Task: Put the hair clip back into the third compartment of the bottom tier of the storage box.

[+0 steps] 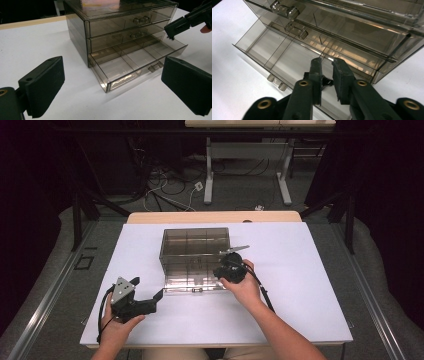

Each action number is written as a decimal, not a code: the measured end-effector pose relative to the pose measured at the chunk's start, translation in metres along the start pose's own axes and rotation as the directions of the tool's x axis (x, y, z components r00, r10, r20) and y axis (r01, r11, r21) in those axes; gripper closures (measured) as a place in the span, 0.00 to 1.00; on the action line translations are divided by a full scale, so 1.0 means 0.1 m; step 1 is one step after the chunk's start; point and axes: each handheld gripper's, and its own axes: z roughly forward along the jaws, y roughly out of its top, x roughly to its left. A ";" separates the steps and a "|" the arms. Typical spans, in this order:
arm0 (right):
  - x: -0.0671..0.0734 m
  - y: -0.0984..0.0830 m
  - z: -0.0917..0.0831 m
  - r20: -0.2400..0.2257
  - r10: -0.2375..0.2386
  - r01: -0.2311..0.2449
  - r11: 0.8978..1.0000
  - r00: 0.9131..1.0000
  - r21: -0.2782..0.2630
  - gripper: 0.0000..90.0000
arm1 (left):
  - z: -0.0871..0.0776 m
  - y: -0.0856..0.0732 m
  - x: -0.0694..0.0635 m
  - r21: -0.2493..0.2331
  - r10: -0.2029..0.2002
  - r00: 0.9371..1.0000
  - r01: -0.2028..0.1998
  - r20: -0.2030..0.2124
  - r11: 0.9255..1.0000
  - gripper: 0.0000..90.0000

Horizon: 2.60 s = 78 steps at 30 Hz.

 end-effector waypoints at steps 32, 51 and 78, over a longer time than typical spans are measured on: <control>0.09 -0.01 -0.07 0.003 -0.091 0.091 0.993 0.996 -0.073 0.28 | -0.01 -0.01 0.01 -0.003 -0.010 1.000 0.010 -0.009 1.000 0.05; 0.10 -0.01 -0.18 0.051 -0.096 0.102 0.983 0.994 -0.151 0.17 | -0.02 0.00 -0.01 -0.004 -0.004 1.000 0.004 -0.002 1.000 0.05; 0.14 -0.05 -0.50 0.065 -0.153 0.162 0.969 0.986 -0.188 0.00 | -0.05 -0.01 -0.02 -0.014 -0.007 1.000 0.008 0.001 1.000 0.05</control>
